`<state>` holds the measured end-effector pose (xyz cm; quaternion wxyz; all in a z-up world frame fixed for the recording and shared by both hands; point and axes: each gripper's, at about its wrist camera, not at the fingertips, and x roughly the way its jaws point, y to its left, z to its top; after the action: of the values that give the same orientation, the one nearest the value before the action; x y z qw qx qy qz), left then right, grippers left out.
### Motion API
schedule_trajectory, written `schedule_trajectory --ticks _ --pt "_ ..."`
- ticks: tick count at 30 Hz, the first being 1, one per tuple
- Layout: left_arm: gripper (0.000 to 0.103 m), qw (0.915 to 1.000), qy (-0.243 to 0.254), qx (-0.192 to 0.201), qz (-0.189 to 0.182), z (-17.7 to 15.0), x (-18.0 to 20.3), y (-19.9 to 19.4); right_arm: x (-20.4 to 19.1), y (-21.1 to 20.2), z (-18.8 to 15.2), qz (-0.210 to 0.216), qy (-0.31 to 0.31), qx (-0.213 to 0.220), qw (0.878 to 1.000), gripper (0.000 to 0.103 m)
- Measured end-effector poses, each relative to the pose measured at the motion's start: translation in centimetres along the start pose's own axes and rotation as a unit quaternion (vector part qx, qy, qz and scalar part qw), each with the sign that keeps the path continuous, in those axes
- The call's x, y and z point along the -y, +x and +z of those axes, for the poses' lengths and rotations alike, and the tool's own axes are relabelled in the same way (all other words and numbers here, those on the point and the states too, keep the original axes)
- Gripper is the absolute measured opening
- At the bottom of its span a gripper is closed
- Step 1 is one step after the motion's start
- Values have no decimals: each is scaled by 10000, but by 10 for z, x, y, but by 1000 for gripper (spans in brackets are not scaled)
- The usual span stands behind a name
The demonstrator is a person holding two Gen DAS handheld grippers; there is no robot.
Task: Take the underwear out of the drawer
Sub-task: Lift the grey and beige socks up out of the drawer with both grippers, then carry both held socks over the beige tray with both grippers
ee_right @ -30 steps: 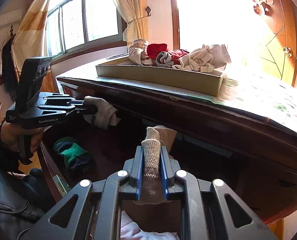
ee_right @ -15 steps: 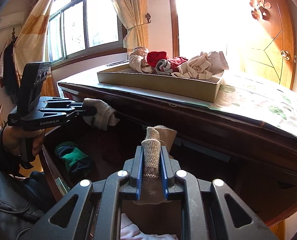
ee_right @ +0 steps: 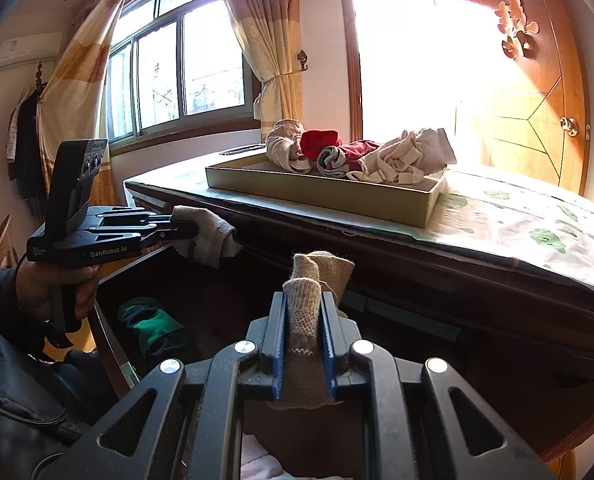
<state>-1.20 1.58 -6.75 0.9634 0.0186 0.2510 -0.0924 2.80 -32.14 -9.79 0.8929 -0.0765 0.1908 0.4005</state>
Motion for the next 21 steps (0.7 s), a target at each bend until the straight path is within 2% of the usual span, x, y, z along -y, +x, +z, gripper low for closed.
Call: schedule_trajectory --ticks 21 --pt "8 9984 107 550 -73 -2 3 -19 -2 -15 -4 74 -109 527 9985 18"
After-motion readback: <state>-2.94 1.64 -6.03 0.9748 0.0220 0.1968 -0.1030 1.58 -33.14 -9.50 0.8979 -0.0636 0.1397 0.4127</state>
